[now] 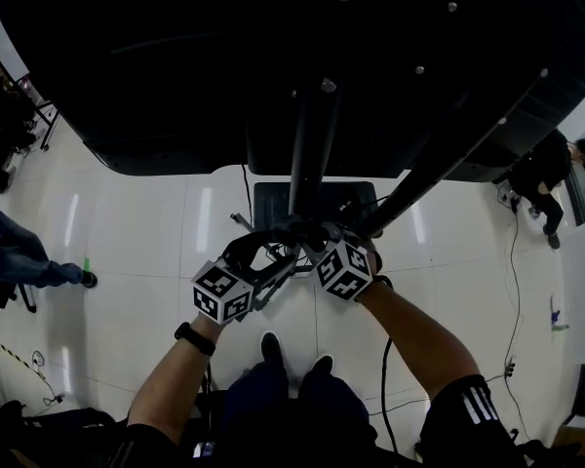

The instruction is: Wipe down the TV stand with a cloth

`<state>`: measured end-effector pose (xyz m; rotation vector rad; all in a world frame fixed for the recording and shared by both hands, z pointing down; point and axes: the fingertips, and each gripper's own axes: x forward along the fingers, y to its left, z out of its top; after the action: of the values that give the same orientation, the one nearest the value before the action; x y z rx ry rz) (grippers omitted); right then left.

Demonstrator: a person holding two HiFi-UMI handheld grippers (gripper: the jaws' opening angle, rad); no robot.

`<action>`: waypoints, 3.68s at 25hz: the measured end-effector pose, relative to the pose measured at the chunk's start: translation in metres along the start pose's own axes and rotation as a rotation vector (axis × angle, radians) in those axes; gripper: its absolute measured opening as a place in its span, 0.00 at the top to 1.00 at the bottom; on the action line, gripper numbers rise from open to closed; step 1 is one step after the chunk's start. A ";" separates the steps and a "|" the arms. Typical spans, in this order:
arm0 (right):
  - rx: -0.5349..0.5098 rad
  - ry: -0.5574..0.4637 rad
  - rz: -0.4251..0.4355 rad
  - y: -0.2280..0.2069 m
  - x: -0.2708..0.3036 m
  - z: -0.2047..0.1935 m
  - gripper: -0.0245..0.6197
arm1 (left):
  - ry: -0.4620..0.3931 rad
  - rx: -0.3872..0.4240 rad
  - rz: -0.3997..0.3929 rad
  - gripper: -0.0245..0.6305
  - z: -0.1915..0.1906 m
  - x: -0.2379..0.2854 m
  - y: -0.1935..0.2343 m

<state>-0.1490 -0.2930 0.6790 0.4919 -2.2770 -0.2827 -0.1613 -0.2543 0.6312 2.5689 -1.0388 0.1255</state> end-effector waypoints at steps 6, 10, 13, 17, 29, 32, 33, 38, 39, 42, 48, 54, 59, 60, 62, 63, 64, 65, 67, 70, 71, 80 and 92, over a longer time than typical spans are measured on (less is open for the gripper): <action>-0.009 0.013 0.019 0.024 0.040 -0.036 0.92 | 0.072 -0.023 0.024 0.48 -0.059 0.016 0.017; -0.019 0.035 0.020 0.035 0.065 -0.063 0.92 | 0.103 -0.046 0.035 0.48 -0.099 0.030 0.030; -0.011 0.032 0.023 0.047 0.084 -0.080 0.92 | 0.121 -0.076 0.041 0.48 -0.128 0.033 0.037; 0.008 0.050 0.026 0.059 0.105 -0.107 0.92 | 0.146 -0.096 0.042 0.48 -0.158 0.041 0.042; 0.067 0.144 0.056 0.091 0.170 -0.178 0.92 | 0.203 -0.135 0.077 0.48 -0.234 0.058 0.068; 0.054 0.177 0.065 0.099 0.184 -0.192 0.92 | 0.226 -0.147 0.094 0.48 -0.252 0.057 0.072; 0.045 0.187 0.071 0.102 0.189 -0.196 0.92 | 0.228 -0.155 0.105 0.48 -0.257 0.056 0.073; 0.139 0.202 0.095 0.108 0.200 -0.215 0.92 | 0.229 -0.184 0.125 0.48 -0.270 0.057 0.068; 0.161 0.199 0.096 0.108 0.199 -0.216 0.92 | 0.228 -0.183 0.125 0.48 -0.270 0.057 0.068; 0.188 0.170 0.093 0.109 0.189 -0.211 0.92 | 0.222 -0.178 0.130 0.48 -0.268 0.051 0.064; 0.233 0.032 0.066 0.098 0.129 -0.173 0.92 | 0.161 -0.136 0.132 0.47 -0.223 0.047 0.037; 0.191 -0.096 0.033 0.071 0.039 -0.118 0.92 | 0.075 -0.028 0.125 0.47 -0.151 0.042 -0.020; 0.174 -0.204 -0.037 0.031 -0.035 -0.069 0.92 | -0.020 0.055 0.111 0.47 -0.079 0.042 -0.061; 0.171 -0.226 -0.048 0.022 -0.049 -0.059 0.92 | -0.042 0.068 0.111 0.47 -0.063 0.043 -0.067; 0.161 -0.264 -0.063 0.008 -0.077 -0.042 0.92 | -0.080 0.092 0.107 0.47 -0.033 0.043 -0.084; 0.151 -0.280 -0.070 0.003 -0.092 -0.034 0.92 | -0.096 0.106 0.103 0.47 -0.018 0.042 -0.094; 0.139 -0.297 -0.079 -0.003 -0.107 -0.025 0.92 | -0.112 0.122 0.096 0.47 -0.003 0.042 -0.104; 0.128 -0.313 -0.090 -0.008 -0.122 -0.016 0.92 | -0.127 0.135 0.089 0.47 0.012 0.042 -0.114; 0.121 -0.354 -0.105 -0.018 -0.152 0.005 0.92 | -0.148 0.148 0.082 0.47 0.038 0.041 -0.130; 0.159 -0.435 -0.111 -0.035 -0.190 0.034 0.92 | -0.173 0.149 0.062 0.47 0.077 0.039 -0.146; 0.168 -0.453 -0.117 -0.042 -0.200 0.042 0.92 | -0.185 0.160 0.048 0.47 0.090 0.039 -0.151; 0.169 -0.592 -0.270 -0.112 -0.296 0.117 0.92 | -0.272 0.343 -0.065 0.47 0.205 0.018 -0.187; 0.135 -0.581 -0.491 -0.184 -0.402 0.176 0.92 | -0.310 0.516 -0.193 0.47 0.305 0.005 -0.231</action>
<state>0.0205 -0.2769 0.2347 1.1676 -2.7132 -0.5772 -0.0150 -0.2161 0.2793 3.2232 -0.9471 -0.0695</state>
